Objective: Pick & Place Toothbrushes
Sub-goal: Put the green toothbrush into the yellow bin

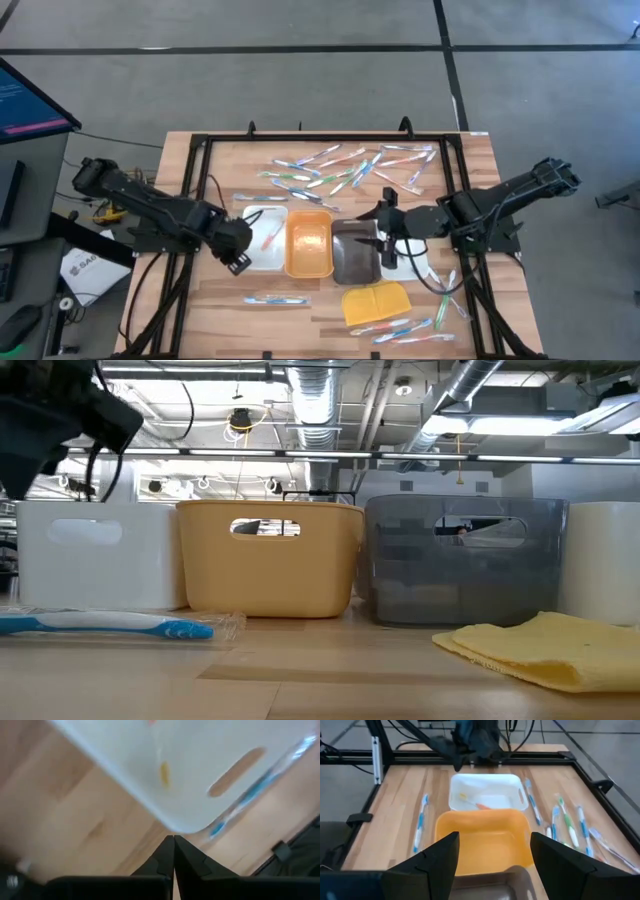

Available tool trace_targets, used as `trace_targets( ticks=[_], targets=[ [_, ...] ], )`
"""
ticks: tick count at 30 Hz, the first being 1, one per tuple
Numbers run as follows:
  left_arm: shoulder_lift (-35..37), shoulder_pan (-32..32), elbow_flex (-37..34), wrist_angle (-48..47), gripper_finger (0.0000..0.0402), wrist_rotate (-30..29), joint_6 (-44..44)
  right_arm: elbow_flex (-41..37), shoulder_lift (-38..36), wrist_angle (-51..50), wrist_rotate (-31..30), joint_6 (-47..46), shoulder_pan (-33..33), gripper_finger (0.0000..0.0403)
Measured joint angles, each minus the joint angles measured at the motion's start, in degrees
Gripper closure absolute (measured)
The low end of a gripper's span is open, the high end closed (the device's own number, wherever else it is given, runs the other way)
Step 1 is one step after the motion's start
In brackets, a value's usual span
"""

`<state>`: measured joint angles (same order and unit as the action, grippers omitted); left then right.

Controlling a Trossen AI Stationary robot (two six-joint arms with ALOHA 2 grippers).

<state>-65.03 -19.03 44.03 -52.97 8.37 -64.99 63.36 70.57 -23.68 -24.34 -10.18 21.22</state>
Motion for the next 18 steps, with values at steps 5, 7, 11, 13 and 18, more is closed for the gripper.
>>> trace_targets(
  ticks=[5,7,11,13,18],
  targets=[
    [7.05,0.53,0.00,4.23,0.0401,-5.43,6.64,0.01,0.02,0.17,-0.15,5.20,-3.07,0.0163],
    [10.06,1.57,0.00,7.06,0.0401,-6.65,10.90,0.01,0.00,0.44,-0.15,8.08,-5.16,0.0163],
    [15.43,4.41,0.00,13.44,0.0401,-9.49,21.10,0.01,0.00,0.82,-0.20,12.81,-10.33,0.0163],
    [16.90,6.86,0.00,17.22,0.0401,-9.47,27.07,-0.05,0.00,0.88,-0.14,14.46,-12.98,0.0163],
    [17.02,13.33,0.02,25.61,0.0401,-7.61,43.59,-5.34,-0.04,9.36,3.25,18.48,-19.75,0.0163]
  ],
)
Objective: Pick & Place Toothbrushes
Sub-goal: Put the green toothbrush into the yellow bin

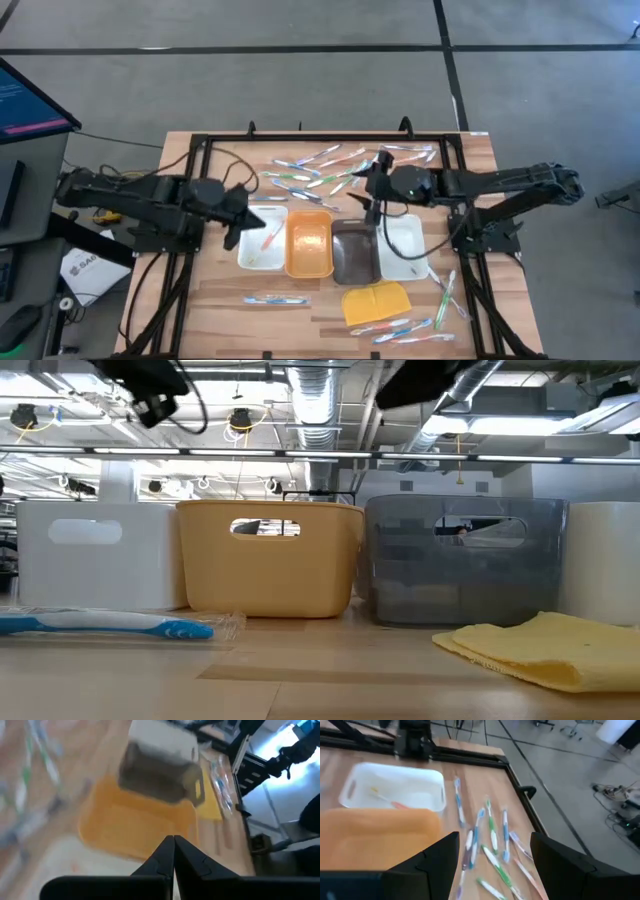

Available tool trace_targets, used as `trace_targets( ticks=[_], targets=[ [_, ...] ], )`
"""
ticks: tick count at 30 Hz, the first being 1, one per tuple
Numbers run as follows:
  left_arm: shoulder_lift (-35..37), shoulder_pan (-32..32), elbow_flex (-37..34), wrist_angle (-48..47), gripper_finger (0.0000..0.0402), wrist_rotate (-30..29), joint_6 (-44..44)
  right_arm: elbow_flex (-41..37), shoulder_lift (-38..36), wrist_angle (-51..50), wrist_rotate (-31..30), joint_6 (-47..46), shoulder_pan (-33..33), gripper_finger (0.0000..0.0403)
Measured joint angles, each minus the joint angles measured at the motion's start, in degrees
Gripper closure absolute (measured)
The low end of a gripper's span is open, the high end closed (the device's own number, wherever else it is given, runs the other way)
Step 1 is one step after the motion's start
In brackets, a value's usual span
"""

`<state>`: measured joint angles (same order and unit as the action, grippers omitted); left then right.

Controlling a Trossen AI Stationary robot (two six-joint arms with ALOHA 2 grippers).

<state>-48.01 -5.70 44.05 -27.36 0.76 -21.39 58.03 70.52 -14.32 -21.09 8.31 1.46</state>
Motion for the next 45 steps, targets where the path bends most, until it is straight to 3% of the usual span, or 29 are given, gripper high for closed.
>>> trace_targets(
  ticks=[6,10,18,45],
  targets=[
    [-3.30,7.07,0.02,5.00,0.0401,0.55,14.49,-4.35,-0.42,4.36,13.32,0.70,-8.02,0.0163],
    [-6.03,11.18,0.02,8.21,0.0401,1.14,20.74,-5.47,-0.42,4.97,16.45,-0.88,-11.50,0.0163],
    [-10.14,17.70,0.02,12.95,0.0401,10.10,25.28,-5.91,-0.42,5.23,16.87,-0.84,-12.75,0.0163],
    [-11.75,18.43,-0.04,21.17,0.0399,9.84,25.55,-5.91,-0.37,4.47,16.82,-0.24,-11.94,0.0163]
  ],
)
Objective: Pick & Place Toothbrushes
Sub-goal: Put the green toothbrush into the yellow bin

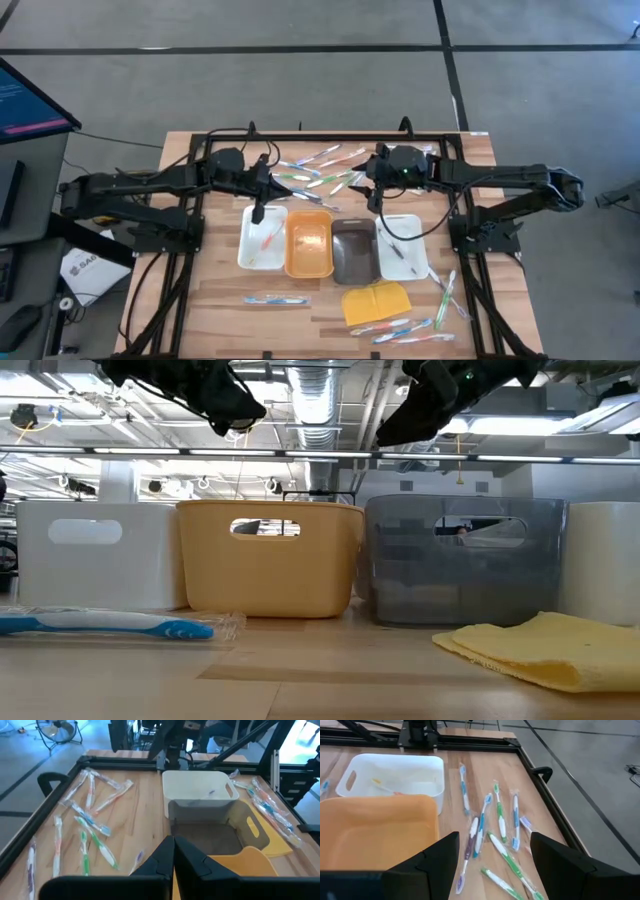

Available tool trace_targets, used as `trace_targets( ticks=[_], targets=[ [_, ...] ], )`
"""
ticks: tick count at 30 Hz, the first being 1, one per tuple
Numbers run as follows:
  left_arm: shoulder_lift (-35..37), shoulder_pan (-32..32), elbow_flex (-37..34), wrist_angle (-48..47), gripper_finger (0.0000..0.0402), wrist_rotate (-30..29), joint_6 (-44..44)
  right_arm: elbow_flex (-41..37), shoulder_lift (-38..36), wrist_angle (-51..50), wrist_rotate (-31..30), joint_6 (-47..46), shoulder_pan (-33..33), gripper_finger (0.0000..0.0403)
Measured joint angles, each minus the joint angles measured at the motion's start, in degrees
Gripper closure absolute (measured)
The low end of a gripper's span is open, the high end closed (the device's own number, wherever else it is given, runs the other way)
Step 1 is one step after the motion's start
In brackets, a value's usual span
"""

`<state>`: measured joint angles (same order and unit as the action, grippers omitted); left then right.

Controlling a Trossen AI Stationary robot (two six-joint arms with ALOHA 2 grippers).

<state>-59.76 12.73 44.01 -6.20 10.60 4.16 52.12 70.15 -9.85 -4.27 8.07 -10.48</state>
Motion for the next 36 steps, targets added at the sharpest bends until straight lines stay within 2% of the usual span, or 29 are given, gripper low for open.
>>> trace_targets(
  ticks=[12,36],
  targets=[
    [-3.76,0.00,0.02,4.12,0.0399,-0.67,0.43,0.00,0.02,0.04,-0.02,-0.05,0.29,0.0163],
    [-3.60,-0.75,0.02,6.39,0.0399,-0.67,-1.88,0.00,0.02,0.04,-0.05,-0.08,0.33,0.0163]
  ],
)
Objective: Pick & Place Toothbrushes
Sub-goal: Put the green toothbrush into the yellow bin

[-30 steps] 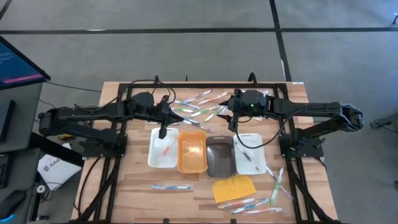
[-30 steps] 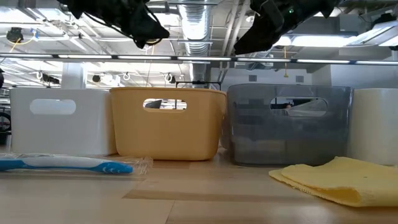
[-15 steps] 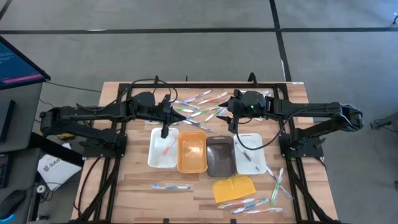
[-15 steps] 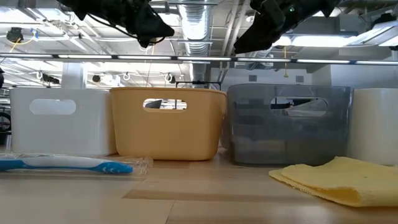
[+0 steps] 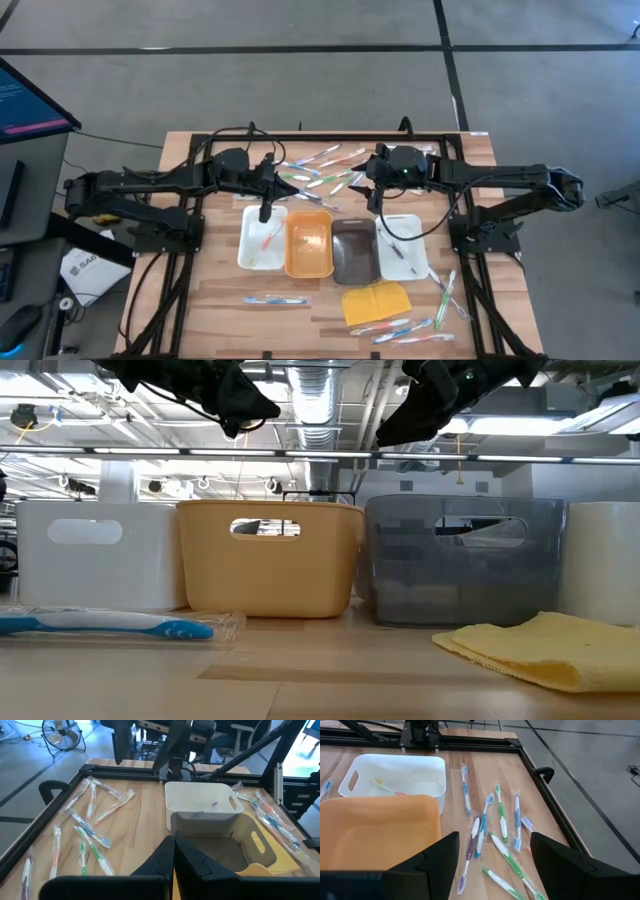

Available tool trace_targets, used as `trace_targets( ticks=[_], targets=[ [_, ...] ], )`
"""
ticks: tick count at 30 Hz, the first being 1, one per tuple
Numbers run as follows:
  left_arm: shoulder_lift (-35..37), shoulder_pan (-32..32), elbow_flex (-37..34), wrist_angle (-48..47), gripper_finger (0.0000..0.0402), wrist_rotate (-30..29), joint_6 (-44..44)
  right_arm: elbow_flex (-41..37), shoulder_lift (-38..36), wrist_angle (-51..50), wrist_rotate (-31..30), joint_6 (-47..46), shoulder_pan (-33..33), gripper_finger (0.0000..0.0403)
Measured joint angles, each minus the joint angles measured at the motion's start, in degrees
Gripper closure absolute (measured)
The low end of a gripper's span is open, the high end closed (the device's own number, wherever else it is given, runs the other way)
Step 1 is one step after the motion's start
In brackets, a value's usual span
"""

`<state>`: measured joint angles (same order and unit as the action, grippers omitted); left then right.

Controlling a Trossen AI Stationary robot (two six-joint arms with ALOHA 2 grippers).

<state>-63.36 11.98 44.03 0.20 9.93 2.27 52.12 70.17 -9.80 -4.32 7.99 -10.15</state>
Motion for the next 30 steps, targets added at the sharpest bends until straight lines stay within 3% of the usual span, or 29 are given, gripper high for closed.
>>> trace_targets(
  ticks=[16,21,30],
  targets=[
    [-0.03,0.03,-3.84,1.26,0.0399,0.01,0.32,0.00,0.00,4.43,0.01,-0.23,0.41,0.0163],
    [0.64,-0.99,-3.76,1.55,0.0399,-0.01,0.34,0.04,0.00,4.66,0.02,-8.14,1.75,0.0163],
    [1.04,-4.02,-3.76,0.58,0.0400,0.01,0.45,5.72,0.00,-8.02,0.90,-9.40,3.94,0.0163]
  ],
)
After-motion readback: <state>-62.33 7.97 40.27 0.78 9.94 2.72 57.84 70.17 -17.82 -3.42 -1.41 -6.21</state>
